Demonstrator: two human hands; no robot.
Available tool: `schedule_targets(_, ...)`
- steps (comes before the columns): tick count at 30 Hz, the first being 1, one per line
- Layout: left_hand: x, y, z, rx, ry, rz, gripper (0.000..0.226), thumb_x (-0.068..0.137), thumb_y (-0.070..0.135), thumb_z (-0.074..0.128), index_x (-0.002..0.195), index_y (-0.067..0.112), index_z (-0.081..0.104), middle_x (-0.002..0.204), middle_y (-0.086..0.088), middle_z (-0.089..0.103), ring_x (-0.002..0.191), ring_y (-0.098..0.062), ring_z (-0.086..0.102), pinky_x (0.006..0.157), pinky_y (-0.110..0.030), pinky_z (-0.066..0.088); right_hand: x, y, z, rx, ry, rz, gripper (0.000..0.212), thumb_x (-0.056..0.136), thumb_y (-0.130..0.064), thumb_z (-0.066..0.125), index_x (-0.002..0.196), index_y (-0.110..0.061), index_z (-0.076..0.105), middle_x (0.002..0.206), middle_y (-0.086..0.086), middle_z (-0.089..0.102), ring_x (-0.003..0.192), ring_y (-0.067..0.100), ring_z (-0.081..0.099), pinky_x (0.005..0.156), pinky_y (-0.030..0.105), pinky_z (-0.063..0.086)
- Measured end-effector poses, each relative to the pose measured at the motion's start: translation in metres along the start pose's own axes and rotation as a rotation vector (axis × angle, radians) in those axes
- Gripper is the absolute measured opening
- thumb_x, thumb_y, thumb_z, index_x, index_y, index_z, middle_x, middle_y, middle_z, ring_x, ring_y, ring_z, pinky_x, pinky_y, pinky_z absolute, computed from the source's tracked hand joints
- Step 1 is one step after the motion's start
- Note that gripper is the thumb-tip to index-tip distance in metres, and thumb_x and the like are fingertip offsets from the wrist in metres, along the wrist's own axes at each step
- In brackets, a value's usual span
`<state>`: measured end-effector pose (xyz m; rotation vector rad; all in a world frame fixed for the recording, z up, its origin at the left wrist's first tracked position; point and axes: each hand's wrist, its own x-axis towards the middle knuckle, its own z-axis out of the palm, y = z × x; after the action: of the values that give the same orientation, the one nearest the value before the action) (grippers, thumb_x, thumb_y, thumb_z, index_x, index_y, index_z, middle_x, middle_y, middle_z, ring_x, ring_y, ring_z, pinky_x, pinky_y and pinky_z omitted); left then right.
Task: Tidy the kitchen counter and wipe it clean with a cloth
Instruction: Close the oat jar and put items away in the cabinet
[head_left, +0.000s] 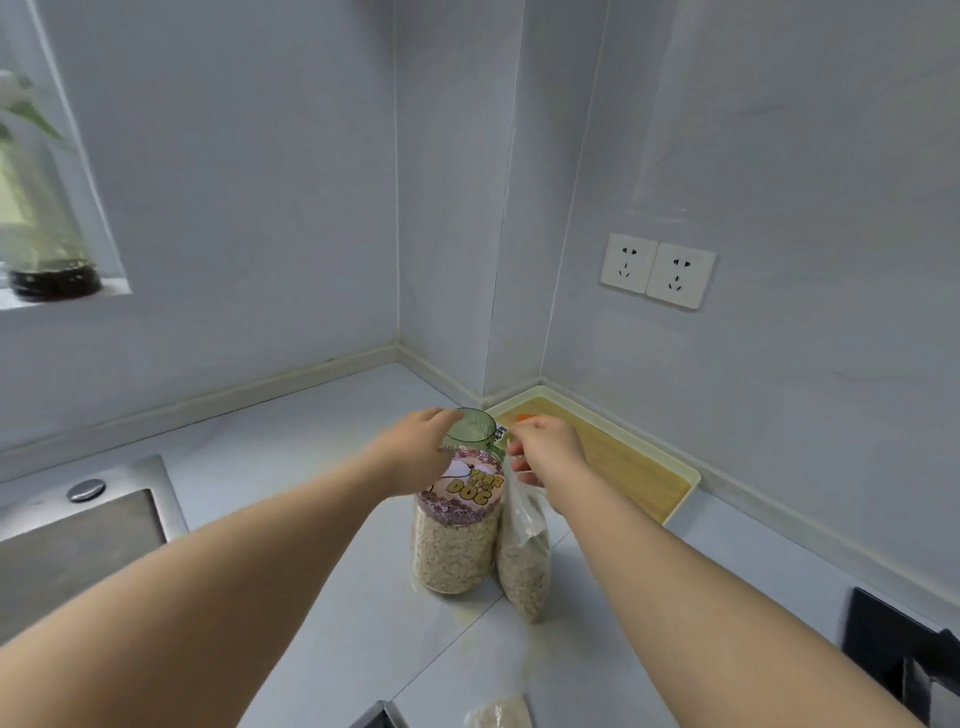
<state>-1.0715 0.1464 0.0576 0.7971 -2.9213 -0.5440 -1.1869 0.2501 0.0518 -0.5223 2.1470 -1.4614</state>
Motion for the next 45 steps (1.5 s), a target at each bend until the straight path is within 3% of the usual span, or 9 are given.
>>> schedule_targets(4, -0.021, -0.007, -0.032, 0.01, 0.095, -0.092, 0.052, 0.099, 0.018, 0.038, 0.149, 0.021, 0.022, 0.155, 0.0, 0.027, 0.141, -0.022, 0.029, 0.111, -0.036, 0.029, -0.006, -0.026, 0.021, -0.037, -0.062, -0.077, 0.023, 0.092, -0.009, 0.044, 0.072, -0.014, 0.053, 0.065, 0.003, 0.054, 0.049, 0.016, 0.047, 0.048, 0.025, 0.039)
schedule_targets(9, -0.07, -0.035, -0.051, 0.017, 0.224, -0.259, 0.046, 0.098, 0.019, 0.038, 0.144, 0.019, 0.034, 0.146, -0.002, 0.042, 0.133, -0.023, 0.04, 0.106, -0.034, 0.037, -0.037, -0.05, 0.084, -0.034, -0.284, -0.122, 0.021, 0.093, -0.013, 0.043, 0.074, -0.018, 0.051, 0.067, 0.002, 0.055, 0.05, 0.015, 0.047, 0.048, 0.022, 0.037)
schedule_targets(16, -0.181, -0.106, -0.058, -0.033, 0.411, -0.566, 0.033, 0.095, 0.016, 0.039, 0.115, 0.016, 0.064, 0.122, -0.008, 0.061, 0.112, -0.025, 0.055, 0.092, -0.032, 0.046, -0.126, -0.059, 0.186, -0.125, -0.588, -0.228, 0.015, 0.093, -0.014, 0.045, 0.08, -0.015, 0.052, 0.067, 0.002, 0.055, 0.051, 0.015, 0.047, 0.052, 0.021, 0.037)
schedule_targets(21, -0.278, -0.162, -0.056, -0.082, 0.497, -0.746, 0.028, 0.095, 0.022, 0.043, 0.111, 0.015, 0.065, 0.115, -0.006, 0.065, 0.105, -0.025, 0.058, 0.083, -0.029, 0.045, -0.197, -0.056, 0.262, -0.154, -0.744, -0.269, 0.011, 0.091, -0.011, 0.047, 0.083, -0.015, 0.054, 0.063, 0.003, 0.054, 0.048, 0.016, 0.044, 0.047, 0.021, 0.034)
schedule_targets(24, -0.344, -0.197, -0.06, -0.091, 0.538, -0.83, 0.027, 0.094, 0.02, 0.043, 0.109, 0.016, 0.065, 0.114, -0.006, 0.065, 0.105, -0.026, 0.058, 0.084, -0.03, 0.045, -0.248, -0.054, 0.311, -0.201, -0.813, -0.3, 0.022, 0.091, -0.009, 0.045, 0.072, -0.015, 0.052, 0.063, 0.003, 0.054, 0.051, 0.016, 0.045, 0.048, 0.023, 0.034)
schedule_targets(31, -0.494, -0.281, -0.071, -0.2, 0.561, -0.959, 0.028, 0.096, 0.026, 0.044, 0.112, 0.016, 0.065, 0.114, -0.005, 0.066, 0.102, -0.02, 0.059, 0.082, -0.027, 0.044, -0.376, -0.043, 0.414, -0.225, -0.932, -0.275, 0.022, 0.092, -0.011, 0.046, 0.071, -0.017, 0.051, 0.064, 0.002, 0.054, 0.05, 0.016, 0.046, 0.047, 0.02, 0.034)
schedule_targets(36, -0.57, -0.325, -0.081, -0.188, 0.587, -0.978, 0.027, 0.097, 0.024, 0.044, 0.113, 0.017, 0.064, 0.114, -0.001, 0.065, 0.091, -0.012, 0.054, 0.076, -0.024, 0.04, -0.443, -0.045, 0.474, -0.214, -0.981, -0.262, 0.015, 0.093, -0.012, 0.045, 0.08, -0.014, 0.053, 0.065, 0.002, 0.054, 0.05, 0.015, 0.046, 0.047, 0.02, 0.035)
schedule_targets(42, -0.636, -0.371, -0.092, -0.238, 0.669, -1.058, 0.026, 0.096, 0.023, 0.044, 0.112, 0.017, 0.065, 0.115, -0.002, 0.065, 0.105, -0.019, 0.058, 0.084, -0.027, 0.044, -0.499, -0.046, 0.541, -0.289, -1.07, -0.273, 0.015, 0.091, -0.009, 0.044, 0.081, -0.013, 0.055, 0.065, 0.005, 0.055, 0.054, 0.017, 0.047, 0.05, 0.023, 0.037)
schedule_targets(45, -0.655, -0.394, -0.096, -0.259, 0.688, -1.104, 0.026, 0.096, 0.021, 0.043, 0.111, 0.016, 0.064, 0.113, -0.004, 0.065, 0.103, -0.02, 0.058, 0.086, -0.029, 0.046, -0.515, -0.051, 0.575, -0.304, -1.126, -0.265, 0.012, 0.093, -0.009, 0.045, 0.094, -0.009, 0.056, 0.067, 0.005, 0.055, 0.054, 0.016, 0.048, 0.05, 0.024, 0.039)
